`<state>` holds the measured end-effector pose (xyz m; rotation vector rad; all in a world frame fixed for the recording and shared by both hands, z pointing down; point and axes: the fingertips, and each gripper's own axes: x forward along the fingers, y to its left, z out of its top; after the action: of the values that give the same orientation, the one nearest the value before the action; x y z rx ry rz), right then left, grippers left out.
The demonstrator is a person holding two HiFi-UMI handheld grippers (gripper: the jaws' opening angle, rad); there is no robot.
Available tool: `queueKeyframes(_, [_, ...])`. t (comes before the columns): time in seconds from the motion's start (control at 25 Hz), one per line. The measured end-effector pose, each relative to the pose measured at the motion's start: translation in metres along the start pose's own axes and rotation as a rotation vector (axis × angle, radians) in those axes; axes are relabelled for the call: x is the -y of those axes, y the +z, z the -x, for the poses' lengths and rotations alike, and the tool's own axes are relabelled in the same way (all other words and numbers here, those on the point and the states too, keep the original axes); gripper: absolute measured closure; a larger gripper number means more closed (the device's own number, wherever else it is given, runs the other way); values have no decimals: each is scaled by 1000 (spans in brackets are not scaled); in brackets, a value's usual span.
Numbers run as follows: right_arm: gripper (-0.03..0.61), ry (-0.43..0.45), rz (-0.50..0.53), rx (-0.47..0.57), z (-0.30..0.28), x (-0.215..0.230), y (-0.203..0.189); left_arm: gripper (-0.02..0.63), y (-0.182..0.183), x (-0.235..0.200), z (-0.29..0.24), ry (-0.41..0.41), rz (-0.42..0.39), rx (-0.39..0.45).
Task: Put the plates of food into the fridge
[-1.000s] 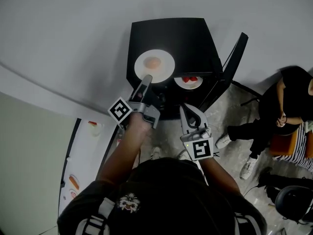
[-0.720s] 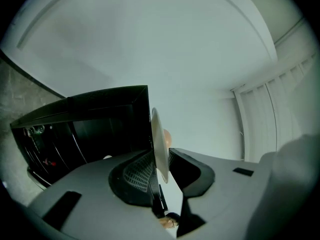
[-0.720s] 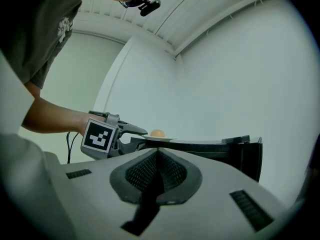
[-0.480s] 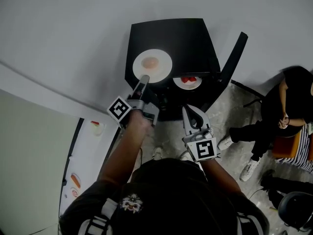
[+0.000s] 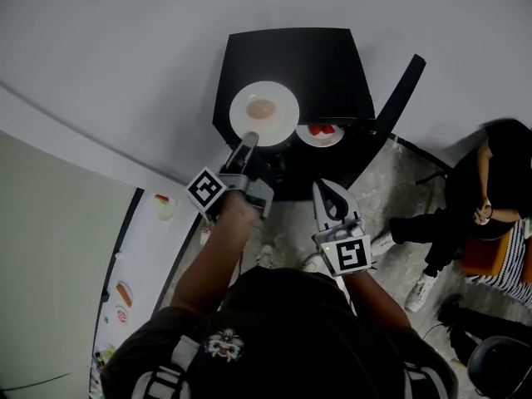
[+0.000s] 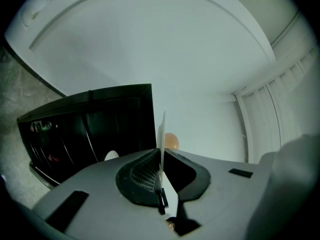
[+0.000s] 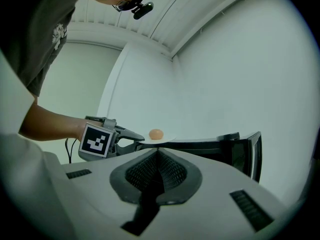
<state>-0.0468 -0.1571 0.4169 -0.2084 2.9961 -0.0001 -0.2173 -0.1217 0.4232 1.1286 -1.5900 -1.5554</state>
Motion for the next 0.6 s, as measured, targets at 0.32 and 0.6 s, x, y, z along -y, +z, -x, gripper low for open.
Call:
queueKeyframes(0.32, [552,17,-20,-23,14,1,-12,577,-26,-2,42,-3,29,23])
queueKeyframes(0.6, [552,32,-32,-29,18,1,-13,577,-53,-11,86,5,85,16])
